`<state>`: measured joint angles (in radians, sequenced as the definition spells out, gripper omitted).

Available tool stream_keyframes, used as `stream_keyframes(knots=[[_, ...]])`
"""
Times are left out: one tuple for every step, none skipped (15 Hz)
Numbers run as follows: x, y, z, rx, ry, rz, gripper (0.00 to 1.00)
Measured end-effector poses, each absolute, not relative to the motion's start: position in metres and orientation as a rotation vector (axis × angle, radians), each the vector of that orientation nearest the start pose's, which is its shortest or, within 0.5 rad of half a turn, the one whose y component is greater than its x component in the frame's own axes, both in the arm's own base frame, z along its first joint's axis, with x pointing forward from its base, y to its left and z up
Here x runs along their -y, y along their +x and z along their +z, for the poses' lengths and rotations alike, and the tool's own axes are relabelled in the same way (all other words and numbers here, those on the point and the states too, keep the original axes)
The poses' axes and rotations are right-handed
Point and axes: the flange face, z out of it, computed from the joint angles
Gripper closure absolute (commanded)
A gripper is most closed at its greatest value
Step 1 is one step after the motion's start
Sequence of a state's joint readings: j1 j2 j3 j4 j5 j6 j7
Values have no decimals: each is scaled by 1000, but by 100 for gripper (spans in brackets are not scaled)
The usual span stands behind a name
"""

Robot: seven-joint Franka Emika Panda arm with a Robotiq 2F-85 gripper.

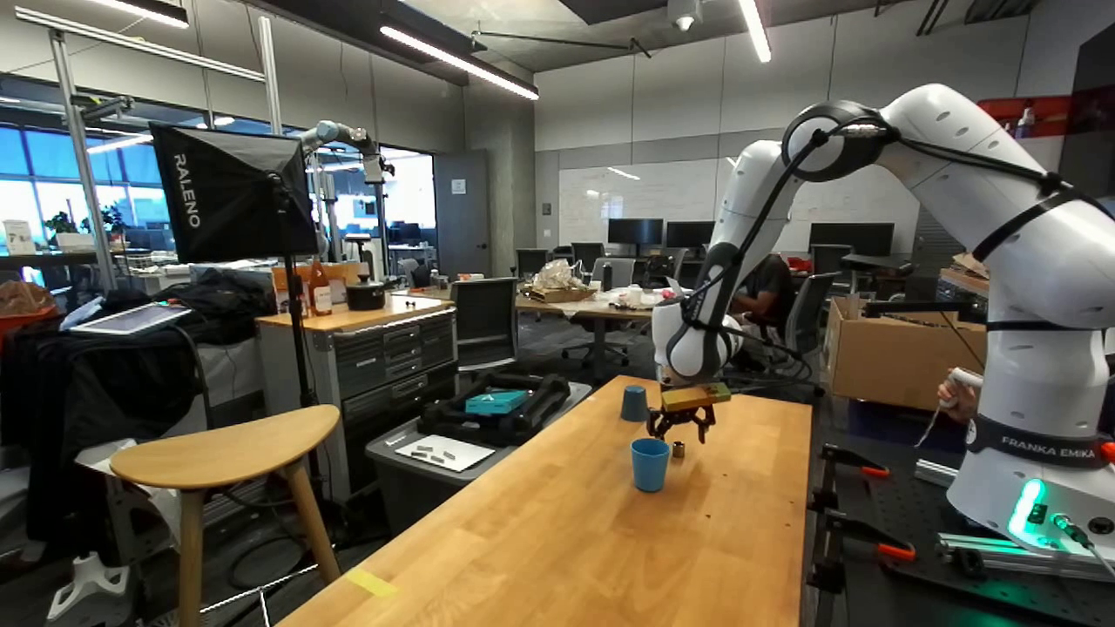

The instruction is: Pick up the silver object and put it in the light blue cup on the left

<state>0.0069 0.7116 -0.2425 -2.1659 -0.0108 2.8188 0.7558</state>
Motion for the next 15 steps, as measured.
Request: stream_keyframes(knots=[[135,517,64,-1478,-2961,-2,34],[134,516,60,-1478,-2961,-6,44],[134,516,58,-1478,-2959,-14,51],[134,517,58,-1476,-2954,-29,60],[133,518,59,-1476,-2949,-42,66],[134,519,60,-1477,-2943,-55,73],[134,520,61,-1478,-2938,-66,82],[135,520,61,-1478,-2933,-76,88],[135,521,62,-1479,-2928,-83,92],[136,521,64,-1481,-2922,-86,92],[137,521,63,-1483,-2918,-83,92],[138,521,63,-1482,-2913,-80,92],[139,520,63,-1482,-2904,-77,92],[141,520,63,-1478,-2896,-71,92],[143,520,64,-1469,-2891,-64,92]])
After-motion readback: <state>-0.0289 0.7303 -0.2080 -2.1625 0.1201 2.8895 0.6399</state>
